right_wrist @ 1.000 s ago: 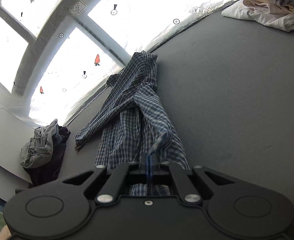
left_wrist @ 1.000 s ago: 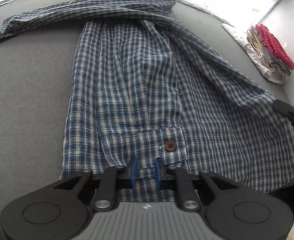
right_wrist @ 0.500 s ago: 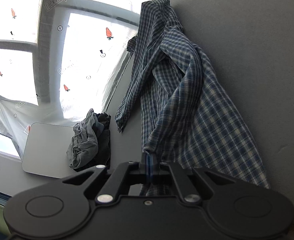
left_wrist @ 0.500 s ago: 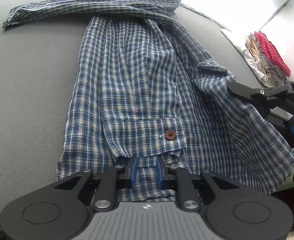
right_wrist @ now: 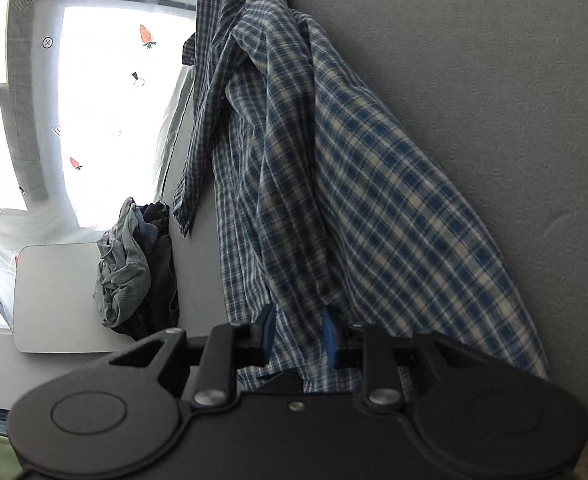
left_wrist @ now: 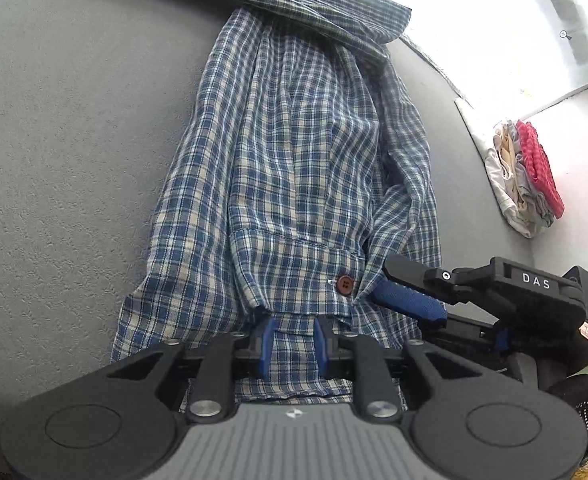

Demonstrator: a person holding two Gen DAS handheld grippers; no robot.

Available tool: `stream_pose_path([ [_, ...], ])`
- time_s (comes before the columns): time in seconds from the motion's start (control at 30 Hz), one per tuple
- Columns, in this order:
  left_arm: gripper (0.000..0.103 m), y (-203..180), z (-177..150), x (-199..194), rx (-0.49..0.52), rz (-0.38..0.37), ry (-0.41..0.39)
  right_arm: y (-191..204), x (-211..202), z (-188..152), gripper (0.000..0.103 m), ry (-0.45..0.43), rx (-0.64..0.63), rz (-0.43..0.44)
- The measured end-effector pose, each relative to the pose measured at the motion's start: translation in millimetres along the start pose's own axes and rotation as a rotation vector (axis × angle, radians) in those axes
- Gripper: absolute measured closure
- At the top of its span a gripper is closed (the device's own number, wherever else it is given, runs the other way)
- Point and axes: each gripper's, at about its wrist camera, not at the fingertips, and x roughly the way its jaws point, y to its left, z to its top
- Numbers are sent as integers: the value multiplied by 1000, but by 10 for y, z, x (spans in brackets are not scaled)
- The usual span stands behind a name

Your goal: Fold clothes

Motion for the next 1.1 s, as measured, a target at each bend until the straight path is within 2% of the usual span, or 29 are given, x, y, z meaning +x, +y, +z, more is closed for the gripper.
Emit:
stream_pose_path([
  [0.13, 73, -49, 208, -78, 23, 6, -54, 149, -146, 194, 68, -72, -34, 38],
  [0.37, 67, -130, 584, -144, 60, 54, -130, 271, -250, 591, 68, -194, -75, -13],
  [0.53, 60, 7, 937, -324, 2, 65, -230, 370, -263, 953, 68, -260, -112, -40],
  [0.67, 53, 267, 1240, -454, -110, 87, -310, 426, -259, 1291, 68, -296, -117, -48],
  [0.77, 46, 517, 1491, -449, -191, 157, -346, 481, -213, 1580, 68, -321, -112, -52],
  [0.83, 43, 673, 1669, -445, -210, 226, -369, 558, -152, 1834, 66, -346, -107, -55],
  [0.9, 33, 821, 1852, -425, -215, 292, -382, 630, -98, 2094, 60, -370, -110, -63],
  [1.0, 30, 1085, 2147, -362, -244, 380, -393, 731, 9, 2527, 56, -398, -113, -81],
  [1.1, 28, 1374, 2445, -314, -324, 406, -412, 801, 156, 2964, 53, -416, -100, -117],
])
